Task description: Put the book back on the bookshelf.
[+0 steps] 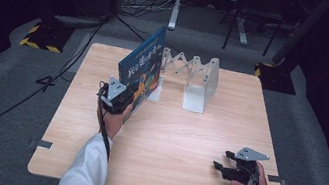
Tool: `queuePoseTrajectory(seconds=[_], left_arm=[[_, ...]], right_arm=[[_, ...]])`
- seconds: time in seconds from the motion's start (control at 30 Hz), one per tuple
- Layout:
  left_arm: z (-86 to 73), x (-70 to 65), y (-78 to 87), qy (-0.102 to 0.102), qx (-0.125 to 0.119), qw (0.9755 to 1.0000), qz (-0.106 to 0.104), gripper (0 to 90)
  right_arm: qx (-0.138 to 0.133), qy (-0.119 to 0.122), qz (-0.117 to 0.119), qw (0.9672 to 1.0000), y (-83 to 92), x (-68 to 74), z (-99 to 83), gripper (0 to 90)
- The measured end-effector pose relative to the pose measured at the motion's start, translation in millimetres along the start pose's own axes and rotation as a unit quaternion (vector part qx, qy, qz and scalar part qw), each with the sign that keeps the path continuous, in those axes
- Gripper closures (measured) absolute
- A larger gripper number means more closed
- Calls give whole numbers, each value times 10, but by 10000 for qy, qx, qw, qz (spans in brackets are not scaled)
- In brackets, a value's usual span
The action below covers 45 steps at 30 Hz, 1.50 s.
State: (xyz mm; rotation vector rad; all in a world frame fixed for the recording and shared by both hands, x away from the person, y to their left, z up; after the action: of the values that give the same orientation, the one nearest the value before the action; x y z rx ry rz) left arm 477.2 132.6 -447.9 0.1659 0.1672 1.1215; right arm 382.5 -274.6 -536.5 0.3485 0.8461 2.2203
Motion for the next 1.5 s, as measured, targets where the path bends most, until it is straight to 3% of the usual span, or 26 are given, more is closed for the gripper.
queuePoseTrajectory(seconds=[0.47, 0.93, 1.13, 1.2, 1.5], left_arm=[[83, -63, -286, 414, 27, 9988, 249, 823], [123, -247, -475, 128, 41, 9988, 475, 811], [102, -160, -444, 314, 41, 9984, 468, 795], [85, -125, -425, 255, 69, 9984, 510, 792], [-10, -18, -358, 412, 94, 9973, 609, 766]], right_arm=[[-3, -3, -17, 10000, 2, 5, -2, 318], [-9, 18, 19, 10000, 0, 6, -1, 317], [-12, 32, 2, 10000, 2, 7, -3, 319], [-20, 35, 12, 10000, 0, 7, -2, 319], [-20, 26, 14, 10000, 0, 8, -2, 318]])
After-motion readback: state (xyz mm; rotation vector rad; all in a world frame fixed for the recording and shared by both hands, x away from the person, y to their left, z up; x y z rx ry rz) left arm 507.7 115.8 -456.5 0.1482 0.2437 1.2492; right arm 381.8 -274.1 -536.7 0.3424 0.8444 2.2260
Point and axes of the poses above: each handheld gripper's, and its own axes: y roughly backward along the jaws, z roughly out of its top, x roughly to its left, the point moved 5 cm from there along -y, roughly forward along the jaws
